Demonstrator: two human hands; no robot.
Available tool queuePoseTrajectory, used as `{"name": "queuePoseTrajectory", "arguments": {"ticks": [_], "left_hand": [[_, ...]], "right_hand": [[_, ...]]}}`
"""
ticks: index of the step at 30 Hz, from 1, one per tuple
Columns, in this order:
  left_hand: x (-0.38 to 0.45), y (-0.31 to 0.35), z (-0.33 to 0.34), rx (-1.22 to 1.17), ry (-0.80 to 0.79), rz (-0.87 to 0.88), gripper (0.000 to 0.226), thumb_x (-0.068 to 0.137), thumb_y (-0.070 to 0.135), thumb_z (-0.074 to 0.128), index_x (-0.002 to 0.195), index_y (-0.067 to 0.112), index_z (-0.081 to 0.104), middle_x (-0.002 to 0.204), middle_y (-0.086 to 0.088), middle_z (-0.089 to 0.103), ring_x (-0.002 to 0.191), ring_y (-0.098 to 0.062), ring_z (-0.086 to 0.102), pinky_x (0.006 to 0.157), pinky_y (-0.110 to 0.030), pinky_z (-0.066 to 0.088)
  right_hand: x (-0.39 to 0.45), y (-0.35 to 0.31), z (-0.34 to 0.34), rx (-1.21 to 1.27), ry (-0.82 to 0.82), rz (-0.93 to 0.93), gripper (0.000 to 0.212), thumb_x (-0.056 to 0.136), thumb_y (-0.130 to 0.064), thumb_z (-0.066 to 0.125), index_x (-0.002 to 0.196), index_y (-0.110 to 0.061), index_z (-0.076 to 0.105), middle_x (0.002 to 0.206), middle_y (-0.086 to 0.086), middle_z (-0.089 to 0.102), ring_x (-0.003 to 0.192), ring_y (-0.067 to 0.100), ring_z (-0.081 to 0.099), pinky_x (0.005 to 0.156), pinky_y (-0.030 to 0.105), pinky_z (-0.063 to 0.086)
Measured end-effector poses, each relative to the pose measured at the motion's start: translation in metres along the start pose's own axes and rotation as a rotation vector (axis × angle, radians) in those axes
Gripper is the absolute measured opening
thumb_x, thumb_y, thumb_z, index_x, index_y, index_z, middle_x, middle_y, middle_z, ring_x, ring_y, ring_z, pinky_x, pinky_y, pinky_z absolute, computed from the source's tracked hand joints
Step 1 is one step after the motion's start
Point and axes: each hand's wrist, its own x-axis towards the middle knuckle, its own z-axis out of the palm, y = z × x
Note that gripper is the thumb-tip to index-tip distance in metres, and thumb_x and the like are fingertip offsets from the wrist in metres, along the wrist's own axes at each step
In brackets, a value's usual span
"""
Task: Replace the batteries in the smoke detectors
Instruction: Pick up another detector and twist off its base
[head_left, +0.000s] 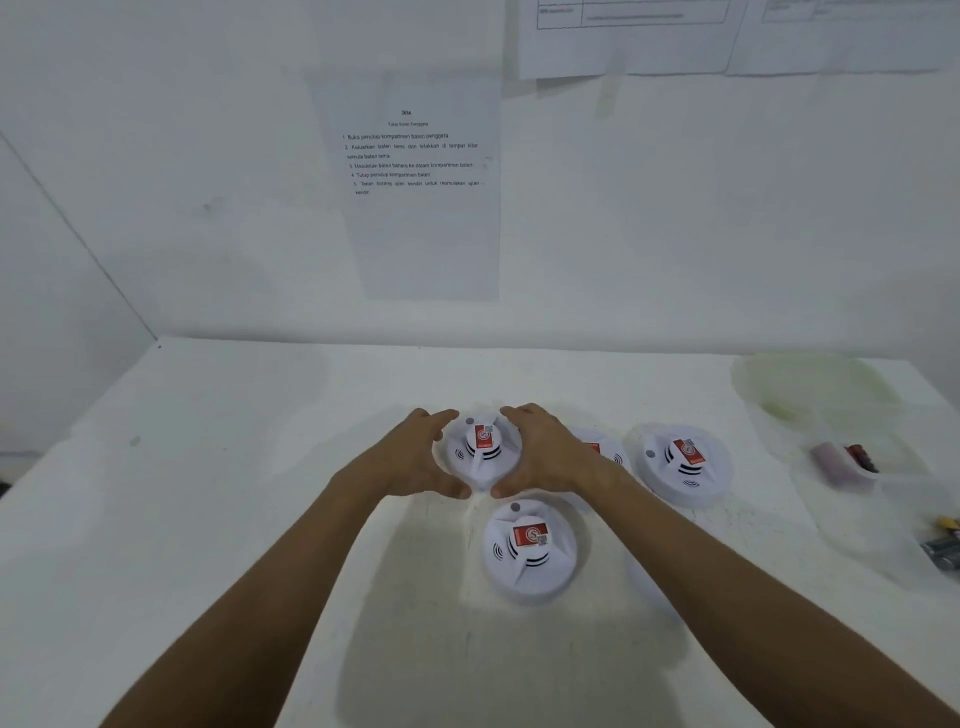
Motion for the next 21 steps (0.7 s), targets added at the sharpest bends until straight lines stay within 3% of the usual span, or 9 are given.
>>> {"name": "queuePoseTrajectory", "arguments": {"ticks": [3, 5, 8, 11, 13, 16, 18, 21], "left_hand": [[0.010, -0.012, 0.011, -0.038, 0.032, -0.022, 0.058, 0.065, 0.028, 0.089, 0.113, 0.021, 0.058, 0.094, 0.012, 0.050, 0.085, -0.009, 0.047, 0.077, -0.021, 0.037], [0.013, -0.016, 0.016, -0.037, 0.071, -0.031, 0.058, 0.063, 0.031, 0.089, 0.113, 0.017, 0.063, 0.094, 0.010, 0.054, 0.090, -0.012, 0.048, 0.074, -0.019, 0.036], [0.009, -0.015, 0.015, -0.094, 0.131, -0.011, 0.058, 0.061, 0.032, 0.091, 0.113, 0.019, 0.067, 0.095, 0.011, 0.062, 0.083, -0.011, 0.052, 0.071, -0.015, 0.039], [-0.004, -0.001, 0.004, -0.177, 0.189, 0.027, 0.061, 0.059, 0.033, 0.091, 0.114, 0.032, 0.064, 0.100, 0.019, 0.066, 0.084, -0.010, 0.059, 0.073, -0.018, 0.048], [-0.012, 0.018, -0.004, -0.209, 0.220, 0.057, 0.064, 0.061, 0.031, 0.091, 0.118, 0.034, 0.062, 0.104, 0.019, 0.068, 0.086, -0.009, 0.064, 0.071, -0.013, 0.050], [-0.018, 0.058, -0.010, -0.241, 0.238, 0.129, 0.068, 0.064, 0.025, 0.090, 0.124, 0.035, 0.059, 0.110, 0.022, 0.067, 0.094, -0.006, 0.064, 0.068, -0.011, 0.048], [-0.017, 0.085, -0.007, -0.253, 0.242, 0.174, 0.068, 0.065, 0.023, 0.089, 0.125, 0.034, 0.059, 0.113, 0.022, 0.066, 0.098, -0.006, 0.064, 0.068, -0.013, 0.049], [-0.009, 0.126, 0.006, -0.253, 0.229, 0.209, 0.072, 0.062, 0.026, 0.090, 0.126, 0.037, 0.058, 0.117, 0.021, 0.065, 0.102, -0.007, 0.064, 0.071, -0.022, 0.055]], "right_hand": [[0.014, 0.011, 0.009, -0.027, 0.009, 0.036, 0.071, 0.051, -0.038, 0.091, 0.105, -0.010, 0.054, 0.110, 0.007, 0.052, 0.101, 0.024, 0.049, 0.080, 0.032, 0.044], [0.017, 0.014, 0.011, -0.018, 0.032, 0.018, 0.065, 0.052, -0.033, 0.092, 0.100, -0.006, 0.056, 0.105, 0.009, 0.054, 0.096, 0.024, 0.050, 0.078, 0.032, 0.044], [0.010, 0.014, 0.007, 0.038, 0.082, -0.034, 0.069, 0.045, -0.039, 0.090, 0.097, -0.005, 0.060, 0.101, 0.010, 0.060, 0.095, 0.026, 0.054, 0.080, 0.036, 0.049], [-0.005, 0.017, -0.006, 0.155, 0.194, -0.105, 0.074, 0.048, -0.027, 0.095, 0.111, -0.006, 0.063, 0.108, 0.005, 0.063, 0.099, 0.022, 0.056, 0.086, 0.038, 0.051], [-0.020, 0.018, -0.022, 0.244, 0.245, -0.147, 0.087, 0.050, -0.023, 0.097, 0.127, -0.010, 0.058, 0.119, -0.004, 0.057, 0.104, 0.014, 0.054, 0.089, 0.028, 0.048], [-0.045, 0.027, -0.050, 0.279, 0.284, -0.217, 0.095, 0.051, -0.024, 0.097, 0.134, -0.014, 0.051, 0.124, -0.008, 0.052, 0.110, 0.009, 0.050, 0.090, 0.021, 0.042], [-0.065, 0.038, -0.071, 0.269, 0.296, -0.252, 0.093, 0.053, -0.027, 0.095, 0.134, -0.022, 0.050, 0.125, -0.012, 0.051, 0.113, 0.009, 0.050, 0.093, 0.021, 0.043], [-0.097, 0.060, -0.101, 0.229, 0.290, -0.295, 0.085, 0.056, -0.029, 0.094, 0.123, -0.046, 0.045, 0.114, -0.034, 0.048, 0.110, 0.000, 0.046, 0.086, 0.013, 0.043]]}}
